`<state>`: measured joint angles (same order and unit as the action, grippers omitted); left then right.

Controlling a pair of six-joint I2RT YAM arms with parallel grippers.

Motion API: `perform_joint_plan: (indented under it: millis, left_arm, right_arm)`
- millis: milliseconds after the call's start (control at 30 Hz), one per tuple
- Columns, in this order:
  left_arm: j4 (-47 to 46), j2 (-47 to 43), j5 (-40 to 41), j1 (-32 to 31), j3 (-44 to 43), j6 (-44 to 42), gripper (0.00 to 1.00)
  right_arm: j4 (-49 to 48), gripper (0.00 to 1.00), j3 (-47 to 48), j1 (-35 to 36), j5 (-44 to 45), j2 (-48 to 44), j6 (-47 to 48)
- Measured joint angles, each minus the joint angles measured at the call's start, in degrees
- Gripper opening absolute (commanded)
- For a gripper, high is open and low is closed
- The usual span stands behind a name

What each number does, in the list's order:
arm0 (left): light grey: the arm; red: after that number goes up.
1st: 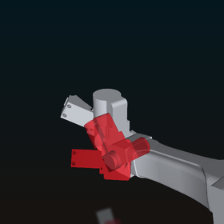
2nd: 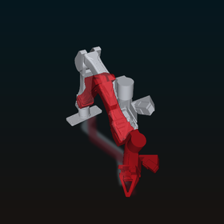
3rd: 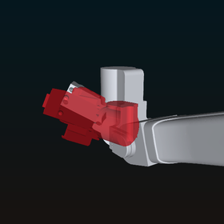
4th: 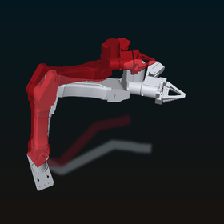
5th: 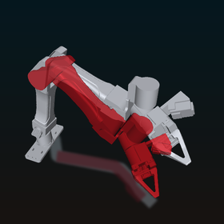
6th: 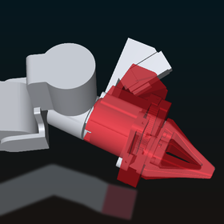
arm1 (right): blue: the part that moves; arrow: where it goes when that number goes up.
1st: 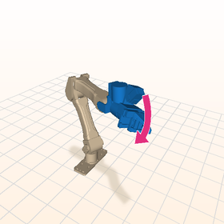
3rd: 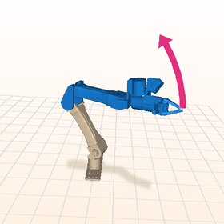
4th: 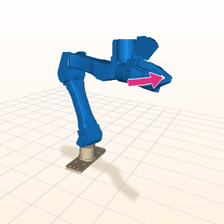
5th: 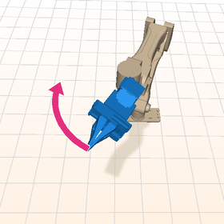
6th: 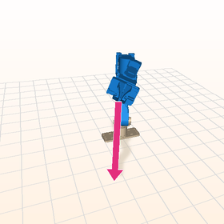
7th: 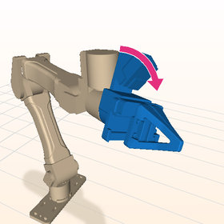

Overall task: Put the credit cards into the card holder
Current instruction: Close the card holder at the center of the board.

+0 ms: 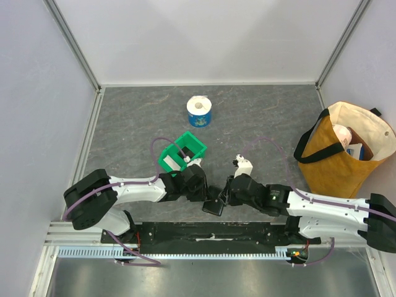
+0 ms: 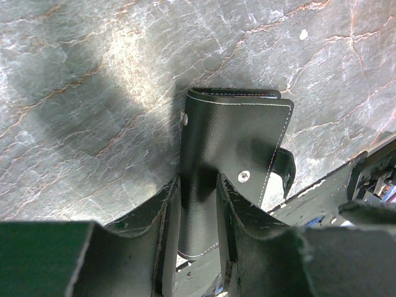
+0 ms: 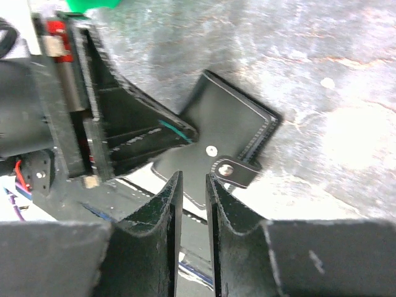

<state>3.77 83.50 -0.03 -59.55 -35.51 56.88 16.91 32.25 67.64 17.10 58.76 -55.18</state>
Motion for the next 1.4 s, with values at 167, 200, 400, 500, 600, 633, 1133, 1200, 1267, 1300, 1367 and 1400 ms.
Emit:
perform_joint_plan:
  millis: [167, 200, 400, 500, 600, 633, 1133, 1200, 1267, 1300, 1367, 1400]
  left_arm:
    - [0.09, -0.04, 0.07, -0.07, 0.0, 0.0, 0.36]
    - [0.13, -0.04, 0.07, -0.07, 0.0, 0.0, 0.37]
    - [0.35, -0.13, 0.17, -0.07, 0.0, 0.0, 0.38]
    - [0.39, -0.13, 0.2, -0.07, 0.0, 0.0, 0.38]
    - [0.39, -0.15, 0.2, -0.07, 0.0, 0.0, 0.38]
    - [0.39, -0.15, 0.2, -0.07, 0.0, 0.0, 0.38]
    - [0.39, -0.15, 0.22, -0.07, 0.0, 0.0, 0.38]
    - [0.42, -0.15, 0.22, -0.07, 0.0, 0.0, 0.38]
    - [0.42, -0.15, 0.22, -0.07, 0.0, 0.0, 0.38]
    - [0.39, -0.15, 0.22, -0.07, 0.0, 0.0, 0.38]
    - [0.42, -0.15, 0.22, -0.07, 0.0, 0.0, 0.38]
    - [0.39, -0.15, 0.22, -0.07, 0.0, 0.0, 0.38]
  right_arm:
    - [3.08, 0.29, -3.04, -0.44, 0.98, -3.58, -2.51]
    - [3.56, 0.3, -3.61, -0.59, 1.03, -4.39, -2.97]
    - [5.09, 0.31, -5.14, -2.38, 1.05, -8.22, -4.79]
    - [5.05, 0.3, -5.38, -4.13, 0.94, -8.83, -5.22]
    - [4.98, 0.27, -5.97, -5.62, 0.26, -8.52, -5.25]
    - [4.72, 0.26, -6.12, -5.9, -0.15, -8.15, -5.22]
    - [-3.98, 0.23, -7.45, -6.03, -8.07, -0.74, -5.22]
    - [-4.5, 0.23, -7.45, -6.03, -8.02, 0.09, -5.01]
    - [-4.85, 0.23, -7.45, -6.03, -8.0, 1.07, -4.74]
    - [-5.07, 0.23, -7.45, -6.03, -8.0, 1.55, -4.57]
    - [-5.55, 0.24, -7.45, -6.05, -7.98, 2.54, -4.2]
    - [-5.73, 0.24, -7.45, -6.1, -7.98, 2.89, -4.11]
